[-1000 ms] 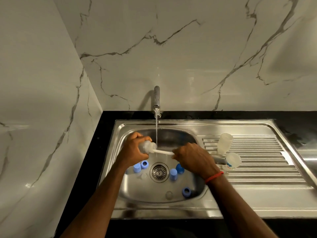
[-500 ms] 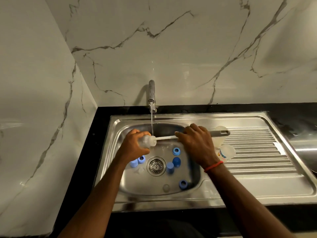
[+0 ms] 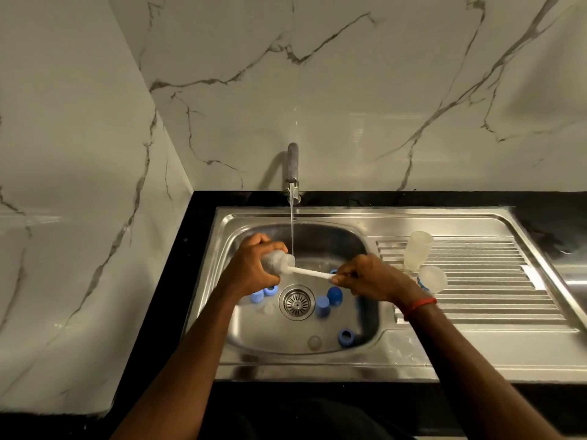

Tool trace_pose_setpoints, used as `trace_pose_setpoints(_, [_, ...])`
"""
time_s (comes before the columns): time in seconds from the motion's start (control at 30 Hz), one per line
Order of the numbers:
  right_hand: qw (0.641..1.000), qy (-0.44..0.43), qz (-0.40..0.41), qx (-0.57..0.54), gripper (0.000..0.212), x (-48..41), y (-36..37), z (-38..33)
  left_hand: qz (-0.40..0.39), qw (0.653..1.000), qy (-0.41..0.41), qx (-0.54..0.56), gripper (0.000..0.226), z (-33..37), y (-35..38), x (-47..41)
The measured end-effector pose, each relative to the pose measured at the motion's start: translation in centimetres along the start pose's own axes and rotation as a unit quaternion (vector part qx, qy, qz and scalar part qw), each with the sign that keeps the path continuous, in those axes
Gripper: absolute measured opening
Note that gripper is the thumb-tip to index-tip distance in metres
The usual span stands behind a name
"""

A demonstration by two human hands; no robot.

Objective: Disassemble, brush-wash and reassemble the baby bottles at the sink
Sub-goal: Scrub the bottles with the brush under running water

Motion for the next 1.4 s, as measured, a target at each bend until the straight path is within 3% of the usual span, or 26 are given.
trace_pose_setpoints(0.07, [0.979, -0.006, 0.1, 0.18, 0.027, 0.1, -1.5, -0.3, -0.011, 1.0, -0.022, 0.017, 0.06, 0.1, 0.8, 0.7])
trace_pose_setpoints(0.13, [0.923, -0.045, 0.231, 0.304, 0.025, 0.3, -2.3, -1.0, 0.008, 0.997, -0.047, 0.055, 0.061, 0.3, 1.0, 1.0])
trace_pose_setpoints(0.23, [0.86, -0.112, 0.347, 0.357, 0.027, 0.5, -1.7, -1.6, 0.012, 0.998, -0.048, 0.047, 0.061, 0.2, 0.3, 0.3])
trace_pose_setpoints(0.3, [0.861, -0.128, 0.345, 0.351, 0.024, 0.6, -1.2, -1.6, -0.014, 0.999, -0.029, 0.017, 0.061, 0.1, -0.1, 0.1])
trace_pose_setpoints(0.37, [0.89, -0.145, 0.282, 0.329, 0.017, 0.4, -0.4, -1.6, -0.026, 0.999, -0.02, 0.01, 0.061, 0.0, -0.3, 0.4])
trace_pose_setpoints(0.47, [0.979, -0.096, 0.084, 0.16, 0.026, -0.1, 1.3, -0.6, -0.02, 0.999, -0.017, 0.044, 0.06, -0.3, -0.5, 0.9])
trace_pose_setpoints(0.53, [0.998, -0.038, 0.038, -0.026, 0.035, -0.2, 2.3, 0.5, 0.001, 0.996, -0.017, 0.086, 0.062, -0.4, -0.9, 1.0])
trace_pose_setpoints(0.6, [0.98, 0.017, 0.024, -0.198, 0.035, 0.0, 3.1, 1.3, 0.032, 0.994, -0.001, 0.1, 0.063, 0.0, -1.5, 0.8])
trace_pose_setpoints(0.67, [0.937, 0.06, -0.008, -0.343, 0.034, 0.3, 4.0, 1.5, 0.057, 0.995, 0.019, 0.084, 0.062, 0.8, -1.9, 0.5])
trace_pose_setpoints(0.77, [0.916, 0.072, -0.045, -0.393, 0.031, 0.8, 4.1, 1.4, 0.072, 0.995, 0.027, 0.07, 0.061, 1.3, -2.1, 0.3])
trace_pose_setpoints(0.87, [0.958, 0.036, -0.067, -0.275, 0.022, 1.0, 1.8, 1.9, 0.027, 0.995, 0.009, 0.097, 0.061, 1.0, -1.7, 0.9])
trace_pose_setpoints(0.93, [0.992, 0.01, -0.062, -0.11, 0.021, 0.6, -0.5, 2.1, -0.014, 0.992, -0.032, 0.12, 0.063, 0.9, -0.7, 1.6])
trace_pose_setpoints(0.97, [1.0, -0.005, -0.02, 0.0, 0.018, 0.3, -1.7, 2.1, -0.024, 0.99, -0.053, 0.127, 0.063, 1.0, 0.0, 1.9])
trace_pose_setpoints(1.0, [0.991, -0.025, 0.057, 0.122, 0.016, 0.1, -2.7, 1.8, -0.021, 0.988, -0.072, 0.138, 0.063, 1.2, 0.5, 2.1])
trace_pose_setpoints(1.07, [0.925, -0.072, 0.212, 0.307, 0.016, 0.4, -3.2, 0.5, 0.003, 0.984, -0.1, 0.149, 0.063, 1.5, 0.8, 2.1])
trace_pose_setpoints(1.13, [0.888, -0.127, 0.276, 0.346, 0.019, 0.8, -1.9, -0.4, 0.017, 0.991, -0.091, 0.098, 0.06, 1.2, -0.1, 1.5])
trace_pose_setpoints(1.2, [0.914, -0.151, 0.253, 0.278, 0.018, 1.0, -0.7, 0.2, 0.004, 0.996, -0.071, 0.044, 0.062, 0.7, -1.0, 1.3])
trace_pose_setpoints(1.3, [0.988, -0.114, 0.064, 0.083, 0.029, 0.1, 1.5, 2.3, -0.026, 0.998, -0.041, -0.031, 0.065, -0.1, -1.0, 2.0])
trace_pose_setpoints(1.37, [0.993, -0.061, -0.043, -0.097, 0.034, -0.2, 3.0, 3.2, -0.016, 0.999, -0.015, -0.035, 0.062, 0.3, -1.2, 2.6])
trace_pose_setpoints(1.4, [0.976, -0.029, -0.078, -0.204, 0.036, -0.2, 3.9, 3.4, -0.003, 1.0, -0.001, -0.027, 0.062, 0.6, -1.6, 2.8])
Point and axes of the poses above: each hand's wrist, its own x-axis away from the middle knuckle, its own y-axis out of the palm, z = x × y, the point moved 4 cm from there along -x, towards the middle knuckle
